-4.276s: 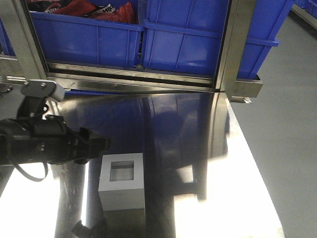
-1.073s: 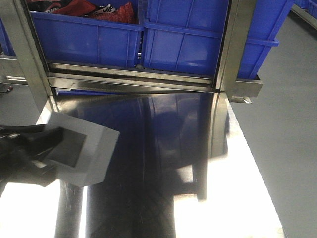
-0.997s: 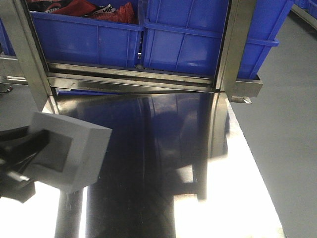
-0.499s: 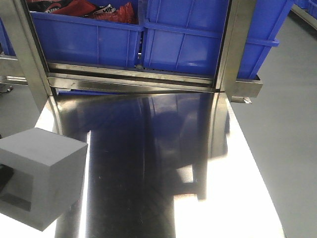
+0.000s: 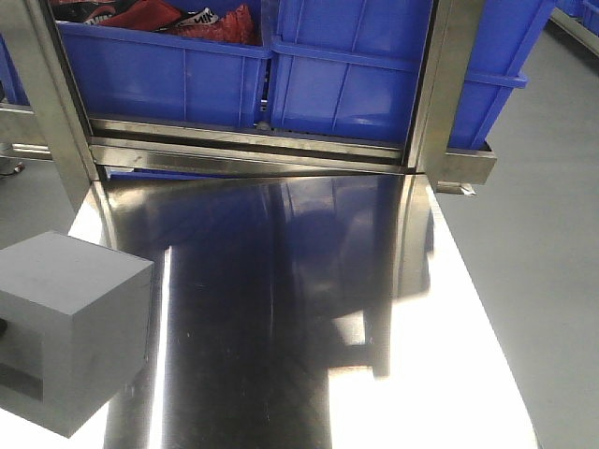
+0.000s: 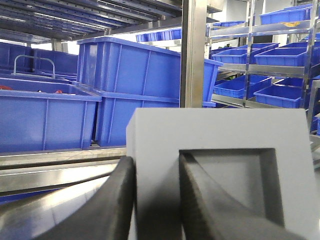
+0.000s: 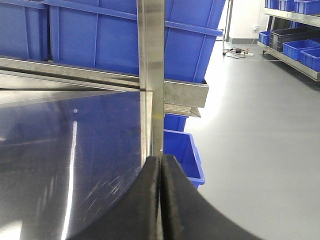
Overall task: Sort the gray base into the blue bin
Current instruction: 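Lift the gray block off the table with the left gripper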
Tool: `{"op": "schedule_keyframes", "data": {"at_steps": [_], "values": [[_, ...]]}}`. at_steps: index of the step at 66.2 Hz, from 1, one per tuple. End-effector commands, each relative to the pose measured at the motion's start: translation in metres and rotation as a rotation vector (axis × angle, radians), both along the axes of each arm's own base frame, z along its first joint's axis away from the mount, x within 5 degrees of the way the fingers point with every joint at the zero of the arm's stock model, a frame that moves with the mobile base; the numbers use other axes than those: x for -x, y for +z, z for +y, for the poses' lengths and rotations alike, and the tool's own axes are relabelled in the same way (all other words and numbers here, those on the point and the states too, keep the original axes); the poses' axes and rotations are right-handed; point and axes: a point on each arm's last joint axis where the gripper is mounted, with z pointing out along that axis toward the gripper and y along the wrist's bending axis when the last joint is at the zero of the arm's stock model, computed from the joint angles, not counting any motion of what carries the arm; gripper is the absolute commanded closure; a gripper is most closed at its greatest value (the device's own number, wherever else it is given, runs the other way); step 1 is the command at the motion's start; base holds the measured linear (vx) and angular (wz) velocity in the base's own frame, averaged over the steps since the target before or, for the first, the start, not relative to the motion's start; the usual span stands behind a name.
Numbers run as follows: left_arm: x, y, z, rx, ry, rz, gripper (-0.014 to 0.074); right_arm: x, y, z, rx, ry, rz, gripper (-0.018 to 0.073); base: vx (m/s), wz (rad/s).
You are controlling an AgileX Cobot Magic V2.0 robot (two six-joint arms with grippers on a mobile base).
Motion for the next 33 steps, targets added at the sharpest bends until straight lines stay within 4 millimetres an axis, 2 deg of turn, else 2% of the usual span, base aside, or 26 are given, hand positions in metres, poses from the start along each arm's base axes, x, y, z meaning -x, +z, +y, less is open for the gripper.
{"op": "schedule_keyframes", "data": {"at_steps": [1,33], "values": [[0.0020,0.0192,0.0007,0.074,-0.006,-0.113,0.0602,-0.0002,0.0025,0.0001,0.011,0.000,-0.072,0.0568,0.00,0.00],[0.0020,0.0191,0.0007,0.073,-0.006,-0.112,0.0602,-0.0002,0.0025,0.0001,0.011,0.000,-0.072,0.0568,0.00,0.00]]}}
